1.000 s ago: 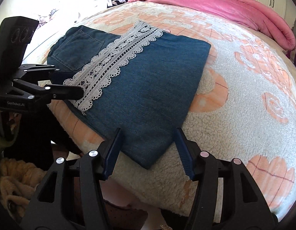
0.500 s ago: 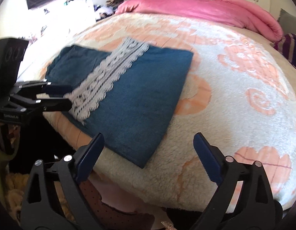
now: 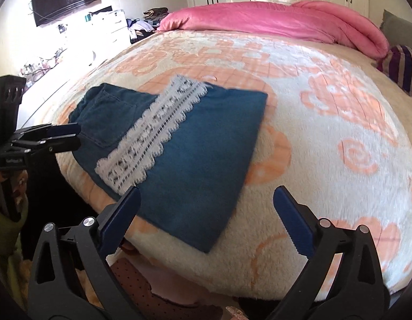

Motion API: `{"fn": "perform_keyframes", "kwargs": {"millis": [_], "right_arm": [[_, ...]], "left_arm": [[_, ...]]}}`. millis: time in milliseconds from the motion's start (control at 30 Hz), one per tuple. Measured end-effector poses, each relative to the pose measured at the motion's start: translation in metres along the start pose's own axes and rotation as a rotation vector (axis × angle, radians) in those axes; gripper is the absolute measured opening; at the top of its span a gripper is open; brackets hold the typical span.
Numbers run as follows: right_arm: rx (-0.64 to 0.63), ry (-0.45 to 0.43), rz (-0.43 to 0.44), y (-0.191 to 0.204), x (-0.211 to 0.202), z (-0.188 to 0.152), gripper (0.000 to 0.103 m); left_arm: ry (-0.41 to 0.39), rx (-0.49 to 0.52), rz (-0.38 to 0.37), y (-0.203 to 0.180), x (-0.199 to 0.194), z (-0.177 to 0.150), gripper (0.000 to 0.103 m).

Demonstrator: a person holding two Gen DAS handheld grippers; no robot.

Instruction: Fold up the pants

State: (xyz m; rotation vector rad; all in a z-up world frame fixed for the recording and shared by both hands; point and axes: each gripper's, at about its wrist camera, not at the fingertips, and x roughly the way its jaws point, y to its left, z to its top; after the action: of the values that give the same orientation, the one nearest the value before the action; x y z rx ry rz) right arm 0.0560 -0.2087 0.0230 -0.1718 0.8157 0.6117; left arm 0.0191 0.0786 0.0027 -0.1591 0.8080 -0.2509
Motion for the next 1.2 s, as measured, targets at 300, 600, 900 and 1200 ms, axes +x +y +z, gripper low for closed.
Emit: {"fn": "perform_keyframes", "kwargs": {"millis": [300,600,900,1200], "right_arm": [[-0.084,-0.038,0.057,0.035,0.014,0.057,0.094],[-0.184,0.03,0.198,0.093,0.06,0.114,0.094],[-0.276,0.133,0.268,0.14,0.11,0.147,0.094],[-0.371,0.234,0.308,0.184,0.159,0.159,0.094]], "left_arm": [[-0.05,-0.081,0.101,0.043,-0.027,-0.002,0.079],[-0.042,-0.182,0.136,0.085,-0.027,-0.013,0.079],[-0.059,-0.269,0.083,0.103,-0.016,-0.021,0.079],[-0.037,-0.294,0.026,0.106,0.004,-0.023,0.05]]}}
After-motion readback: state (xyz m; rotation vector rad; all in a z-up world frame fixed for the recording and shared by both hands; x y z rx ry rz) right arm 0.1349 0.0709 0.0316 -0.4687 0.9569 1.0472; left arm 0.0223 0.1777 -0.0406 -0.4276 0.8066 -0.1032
